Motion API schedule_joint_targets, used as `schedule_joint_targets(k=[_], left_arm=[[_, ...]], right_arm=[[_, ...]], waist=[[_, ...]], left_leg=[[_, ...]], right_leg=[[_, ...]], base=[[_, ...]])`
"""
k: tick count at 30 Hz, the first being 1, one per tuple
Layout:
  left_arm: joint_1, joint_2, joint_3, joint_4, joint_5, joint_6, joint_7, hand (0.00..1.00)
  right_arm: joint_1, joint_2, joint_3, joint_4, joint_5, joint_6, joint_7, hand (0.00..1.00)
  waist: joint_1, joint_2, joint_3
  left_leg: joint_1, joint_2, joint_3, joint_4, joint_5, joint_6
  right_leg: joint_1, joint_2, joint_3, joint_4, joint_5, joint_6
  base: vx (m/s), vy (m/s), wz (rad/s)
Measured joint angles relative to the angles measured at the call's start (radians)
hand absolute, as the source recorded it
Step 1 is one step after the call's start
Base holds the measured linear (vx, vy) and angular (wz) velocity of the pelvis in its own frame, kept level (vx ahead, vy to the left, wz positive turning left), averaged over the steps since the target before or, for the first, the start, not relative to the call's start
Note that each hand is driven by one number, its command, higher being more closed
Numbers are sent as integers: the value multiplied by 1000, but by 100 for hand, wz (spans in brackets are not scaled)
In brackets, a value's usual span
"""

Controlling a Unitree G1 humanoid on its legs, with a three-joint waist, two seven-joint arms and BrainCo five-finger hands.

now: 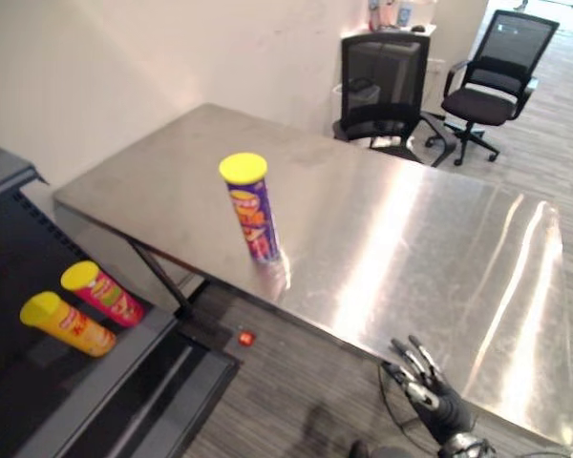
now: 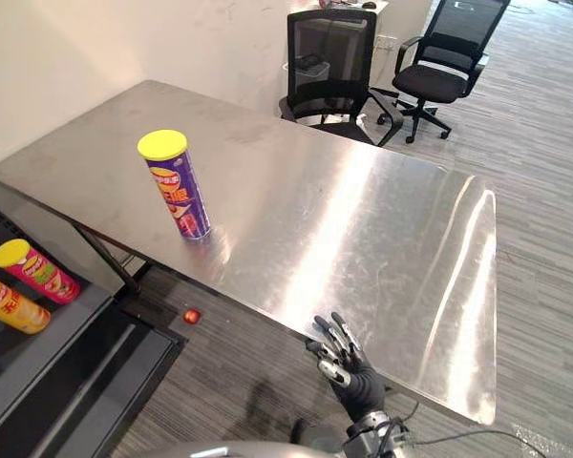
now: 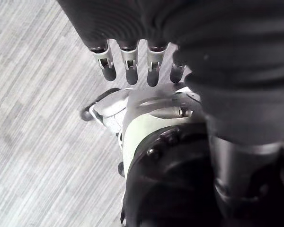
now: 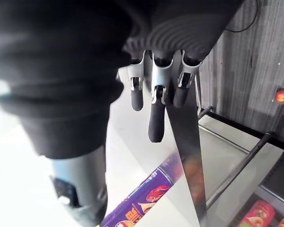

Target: Put the gum and the chips on the shelf.

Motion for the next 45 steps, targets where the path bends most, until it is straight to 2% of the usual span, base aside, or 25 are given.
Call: schedule_joint_targets(k=[2, 3, 5, 7, 8, 9, 11, 12, 13, 14, 15, 16, 19, 23, 25, 30, 34, 39, 40, 45], left_arm=[[1, -12, 22, -12, -1, -3, 9, 0], [4, -17, 23, -17, -4, -11, 9, 0], [11, -32, 43, -39, -39, -25, 9, 0], [14, -52, 79, -47, -41, -36, 17, 0], [20, -57, 86, -54, -41, -38, 18, 0], [24, -58, 87, -58, -54, -39, 22, 0], [29, -62, 87, -79, -78, -41, 23, 0], [29, -67, 87, -85, -78, -40, 27, 0], [30, -70, 87, -83, -77, -38, 35, 0], [34, -62, 80, -89, -76, -42, 32, 0], [41, -51, 63, -92, -75, -48, 30, 0], [35, -44, 47, -82, -74, -49, 30, 0], [17, -44, 45, -61, -40, -36, 30, 0], [14, -34, 46, -55, -25, -41, 30, 0], [7, -37, 45, -48, -23, -35, 30, 0], [9, -36, 44, -53, -29, -36, 31, 0], [33, -30, 42, -87, -37, -42, 31, 0], [41, -27, 54, -95, -36, -49, 27, 0], [41, -27, 60, -95, -36, -51, 21, 0], [62, -27, 90, -110, -36, -65, 0, 0]], right_arm=[[-22, -17, 12, 0, 2, -8, -10, 0], [-25, -16, 14, 0, 6, -12, -12, 0], [-31, -23, 24, 2, 26, -21, -12, 0], [-38, -43, 47, 5, 35, -22, -13, 0], [-42, -48, 59, 7, 36, -26, -13, 0], [-44, -47, 66, 18, 36, -26, -15, 0], [-46, -48, 64, 23, 43, -34, -17, 0], [-48, -48, 62, 24, 51, -49, -20, 0], [-56, -44, 56, 37, 63, -62, -25, 0], [-58, -38, 59, 42, 66, -62, -34, 0], [-52, -35, 71, 21, 75, -67, -35, 0], [-45, -34, 70, 3, 77, -71, -37, 0], [-44, -7, 66, -21, 82, -76, -45, 0], [-35, -8, 17, -109, 82, -84, -56, 0], [-38, -15, -31, -139, 82, -97, -60, 0], [-131, -111, -179, -203, 81, -109, -78, 0], [-231, -170, -275, -213, 72, -122, -103, 0], [-297, -235, -282, -235, 72, -142, -103, 0], [-313, -262, -285, -235, 72, -142, -102, 0], [-445, -385, -259, -175, 70, -149, -90, 0]], waist=[[16, -2, -5], [22, 3, -12], [40, -4, -14], [59, -4, -12], [69, -13, -10], [73, -5, -16], [74, -1, -17], [71, 11, -19], [73, 26, -22], [74, 17, -27], [60, -2, -31], [59, -1, -30], [59, 4, -42], [59, -11, -48], [59, -12, -45], [61, -17, -45], [62, -34, -50], [75, -52, -48], [84, -56, -49], [90, -73, -52]], left_leg=[[-4, -33, -100, -16, 2, -2], [-9, -52, -133, -10, 3, -1], [-61, -79, -235, 82, 5, 3], [-101, -104, -312, 212, 40, 44], [-127, -101, -337, 273, 4, 46], [-153, -79, -344, 269, -132, 41], [-173, -63, -343, 157, -179, 37], [-188, -65, -346, -3, -159, 31], [-186, -80, -349, -105, -123, -22], [-174, -101, -337, -129, -112, -11], [-162, -139, -337, -152, -100, 5], [-153, -160, -338, -155, -101, 12], [-119, -180, -341, -181, -99, 23], [-126, -190, -345, -191, -104, 24], [-126, -185, -347, -210, -98, 19], [-120, -177, -352, -230, -93, 17], [-127, -180, -377, -233, -92, 18], [-127, -182, -395, -234, -89, 21], [-127, -182, -397, -235, -89, 22], [-130, -192, -402, -249, -74, 25]], right_leg=[[-38, 16, 59, -2, 13, 1], [-44, 22, 87, -21, 33, -1], [-37, 35, 147, -82, 95, -10], [-16, 38, 210, -121, 122, -13], [-9, 36, 236, -130, 128, -11], [-4, 35, 264, -130, 128, -10], [-2, 27, 287, -133, 130, -5], [-2, 21, 291, -144, 137, 13], [3, 12, 301, -155, 145, 39], [3, -5, 306, -157, 152, 48], [7, -38, 303, -152, 150, 50], [12, -58, 294, -138, 148, 52], [34, -83, 286, -130, 143, 60], [23, -93, 287, -121, 107, 117], [13, -88, 287, -123, 106, 117], [11, -76, 279, -123, 107, 117], [15, -77, 257, -122, 107, 117], [15, -77, 249, -109, 107, 116], [15, -77, 249, -106, 107, 116], [9, -85, 247, -106, 107, 116]], base=[[12, 67, -85], [49, 63, -86], [82, 82, -92], [111, 139, -96], [115, 183, -88], [129, 218, -73], [74, 207, -46], [4, 295, -33], [-1, 308, -22], [51, 328, -1], [82, 284, 17], [88, 265, 24], [63, 128, 14], [37, -3, 7], [52, -44, -3], [52, -22, 1], [28, 8, 13], [7, 13, 8], [-7, 15, 7], [-20, 8, 3]])
